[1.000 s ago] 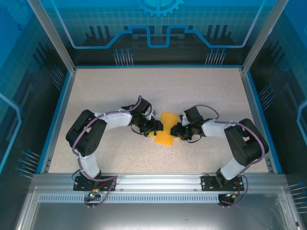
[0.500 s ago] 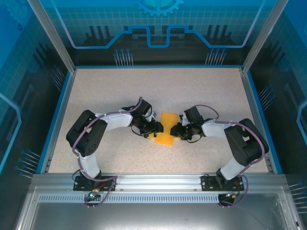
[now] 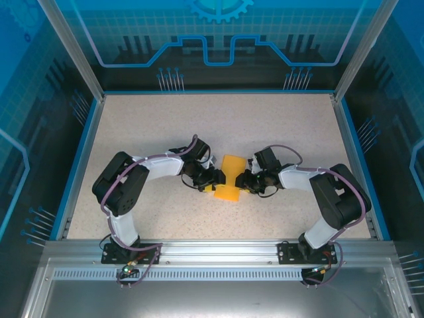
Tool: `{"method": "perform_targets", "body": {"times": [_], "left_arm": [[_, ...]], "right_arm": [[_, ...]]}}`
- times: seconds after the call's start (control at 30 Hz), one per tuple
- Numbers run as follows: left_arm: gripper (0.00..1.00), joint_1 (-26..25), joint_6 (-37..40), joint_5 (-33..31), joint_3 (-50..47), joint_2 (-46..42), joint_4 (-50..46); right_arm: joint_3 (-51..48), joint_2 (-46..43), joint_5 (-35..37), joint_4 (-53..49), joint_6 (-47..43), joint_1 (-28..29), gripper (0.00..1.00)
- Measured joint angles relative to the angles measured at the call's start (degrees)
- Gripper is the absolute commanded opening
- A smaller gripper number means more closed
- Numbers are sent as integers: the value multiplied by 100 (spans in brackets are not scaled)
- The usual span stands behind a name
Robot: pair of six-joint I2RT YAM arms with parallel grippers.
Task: Fold a paper plane with a square sheet of paper (pick it up from the middle)
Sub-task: Fold the triangle a second time at the center of the table.
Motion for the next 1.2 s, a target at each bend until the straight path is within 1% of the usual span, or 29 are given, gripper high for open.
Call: {"method": "perform_targets", "body": {"times": [0.33, 0.53, 0.9, 1.2], "left_arm": [[54, -101, 22, 7, 0, 107, 4], [55, -105, 22, -4, 0, 107, 4], [60, -120, 26, -490, -7, -83, -85], [60, -120, 22, -494, -11, -87, -83]], "right_arm": [[0, 11, -22, 9, -2, -9, 30], [0, 11, -22, 9, -2, -9, 30], [0, 11, -17, 9, -2, -9, 30], [0, 11, -17, 9, -2, -9, 30]]}}
